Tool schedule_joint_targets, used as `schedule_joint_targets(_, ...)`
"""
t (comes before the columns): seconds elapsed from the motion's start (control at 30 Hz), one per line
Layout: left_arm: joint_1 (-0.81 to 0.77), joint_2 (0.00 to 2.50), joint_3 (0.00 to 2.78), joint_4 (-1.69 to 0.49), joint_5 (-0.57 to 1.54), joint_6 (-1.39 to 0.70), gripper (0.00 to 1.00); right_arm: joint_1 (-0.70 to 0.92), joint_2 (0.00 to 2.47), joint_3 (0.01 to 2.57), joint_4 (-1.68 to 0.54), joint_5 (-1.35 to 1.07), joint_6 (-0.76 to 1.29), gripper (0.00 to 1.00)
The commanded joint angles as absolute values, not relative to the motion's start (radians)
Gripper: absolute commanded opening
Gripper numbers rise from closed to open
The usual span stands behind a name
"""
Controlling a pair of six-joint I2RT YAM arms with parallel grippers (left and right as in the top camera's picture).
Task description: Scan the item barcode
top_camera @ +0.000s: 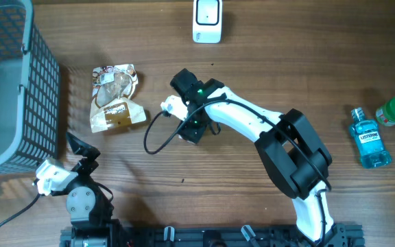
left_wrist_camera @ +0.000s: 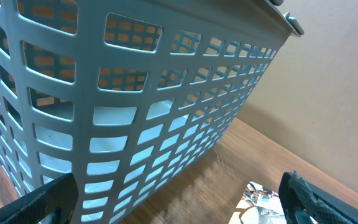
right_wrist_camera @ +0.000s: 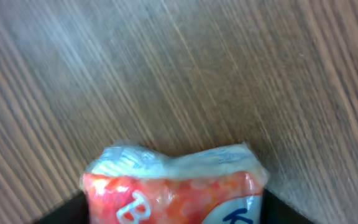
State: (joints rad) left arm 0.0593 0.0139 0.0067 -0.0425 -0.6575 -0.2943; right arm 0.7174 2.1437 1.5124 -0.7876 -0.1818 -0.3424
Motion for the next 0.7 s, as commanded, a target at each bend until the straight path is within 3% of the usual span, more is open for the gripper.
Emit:
schedule_joint_targets(0.0,0.064,0.007,0.006,-0.050,-0.664,-0.293,1.00,0.709,2.235,1.473,-0.799,-0.145,-0.072,0.74)
schedule_joint_targets(0.4,0.064,0.007,0.006,-0.049,-0.664,-0.293,1.00,0.696,2.234,1.585,-0.952,-0.294,0.636,0.68)
schedule_joint_targets(0.67,0.064,0.007,0.006,-0.049,-0.664,-0.293,1.00,0.633,2.234,1.593,-0.912,-0.800,0.789,0.64)
